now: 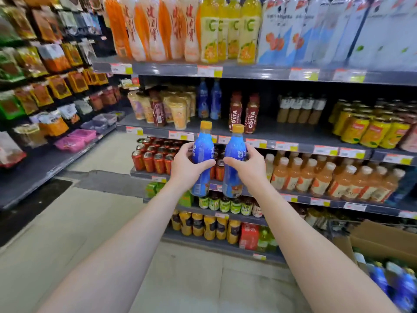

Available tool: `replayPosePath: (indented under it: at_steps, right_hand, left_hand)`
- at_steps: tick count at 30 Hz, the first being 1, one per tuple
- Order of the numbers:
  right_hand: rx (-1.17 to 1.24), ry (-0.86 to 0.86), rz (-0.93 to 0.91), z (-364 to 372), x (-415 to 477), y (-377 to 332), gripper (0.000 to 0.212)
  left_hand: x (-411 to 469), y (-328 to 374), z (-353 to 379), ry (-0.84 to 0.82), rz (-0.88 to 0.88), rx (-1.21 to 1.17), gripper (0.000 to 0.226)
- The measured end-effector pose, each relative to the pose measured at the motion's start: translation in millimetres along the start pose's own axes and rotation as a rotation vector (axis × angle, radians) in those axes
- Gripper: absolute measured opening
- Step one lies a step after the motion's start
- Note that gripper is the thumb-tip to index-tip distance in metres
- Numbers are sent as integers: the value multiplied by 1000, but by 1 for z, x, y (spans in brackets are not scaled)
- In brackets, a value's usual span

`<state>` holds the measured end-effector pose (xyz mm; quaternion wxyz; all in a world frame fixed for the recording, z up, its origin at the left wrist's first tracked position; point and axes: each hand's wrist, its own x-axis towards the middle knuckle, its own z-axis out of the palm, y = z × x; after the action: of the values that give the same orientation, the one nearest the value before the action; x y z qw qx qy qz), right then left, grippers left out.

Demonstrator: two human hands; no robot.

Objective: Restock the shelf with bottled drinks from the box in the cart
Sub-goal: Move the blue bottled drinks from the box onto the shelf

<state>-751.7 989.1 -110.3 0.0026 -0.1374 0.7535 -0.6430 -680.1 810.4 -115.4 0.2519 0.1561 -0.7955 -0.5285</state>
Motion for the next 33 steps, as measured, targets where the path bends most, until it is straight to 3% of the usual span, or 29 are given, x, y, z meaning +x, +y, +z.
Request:
replayPosePath:
  at_steps: [8,14,21,28,33]
  right_hand:
    - [0,-37,-8,57,69,-4,58]
    - [3,-83,-31,91,141,5,41]
    - [12,-78,-3,134,251,15,57]
    - [23,-57,-5,159,320,16,73]
    - [38,0,-48,176,342,13,71]
  left_hand:
    - [69,-9,-24,2,23,-61,75]
    - [132,-37,-25,47,3,-55,83]
    - [210,-54,-18,91,-15,17,77]
    - [263,-73,-11,51,-78,-56,82]
    - [289,-90,-13,3,-80,-100,86]
